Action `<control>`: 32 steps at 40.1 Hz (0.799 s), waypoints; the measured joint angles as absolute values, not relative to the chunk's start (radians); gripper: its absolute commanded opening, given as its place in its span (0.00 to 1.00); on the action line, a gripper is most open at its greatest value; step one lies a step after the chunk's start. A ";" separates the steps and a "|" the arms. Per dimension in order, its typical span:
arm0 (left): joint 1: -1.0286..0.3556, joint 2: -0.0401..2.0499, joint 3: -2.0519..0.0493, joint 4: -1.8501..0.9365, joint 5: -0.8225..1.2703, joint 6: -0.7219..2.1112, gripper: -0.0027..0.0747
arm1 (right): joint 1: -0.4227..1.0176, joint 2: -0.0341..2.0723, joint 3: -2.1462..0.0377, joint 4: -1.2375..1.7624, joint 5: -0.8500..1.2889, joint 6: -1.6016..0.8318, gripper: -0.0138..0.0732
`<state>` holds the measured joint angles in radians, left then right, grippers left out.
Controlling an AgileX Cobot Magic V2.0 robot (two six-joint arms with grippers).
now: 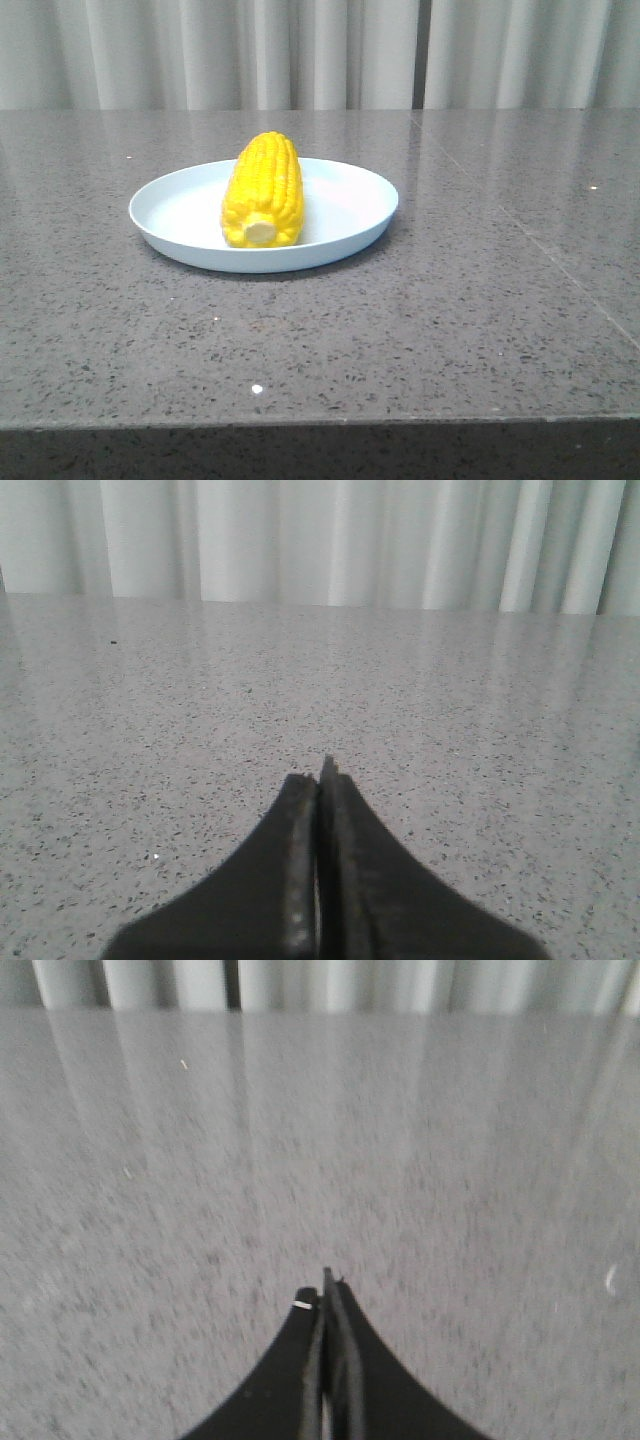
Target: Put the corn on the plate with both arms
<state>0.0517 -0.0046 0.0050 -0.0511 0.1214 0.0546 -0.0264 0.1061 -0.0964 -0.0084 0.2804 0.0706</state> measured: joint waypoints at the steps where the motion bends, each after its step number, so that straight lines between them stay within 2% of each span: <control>1: 0.052 -0.005 0.005 -0.051 0.121 0.055 0.01 | -0.029 0.104 -0.076 0.000 0.270 0.068 0.03; 8: 0.052 -0.005 0.005 -0.051 0.121 0.055 0.01 | -0.031 0.060 0.022 0.030 0.217 0.067 0.03; 32: 0.052 -0.005 0.005 -0.051 0.126 0.055 0.01 | -0.031 -0.010 0.027 0.058 0.264 0.067 0.03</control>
<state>0.0517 -0.0046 0.0050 -0.0511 0.1261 0.0546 -0.0308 -0.0097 0.0265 0.0577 0.2638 0.0667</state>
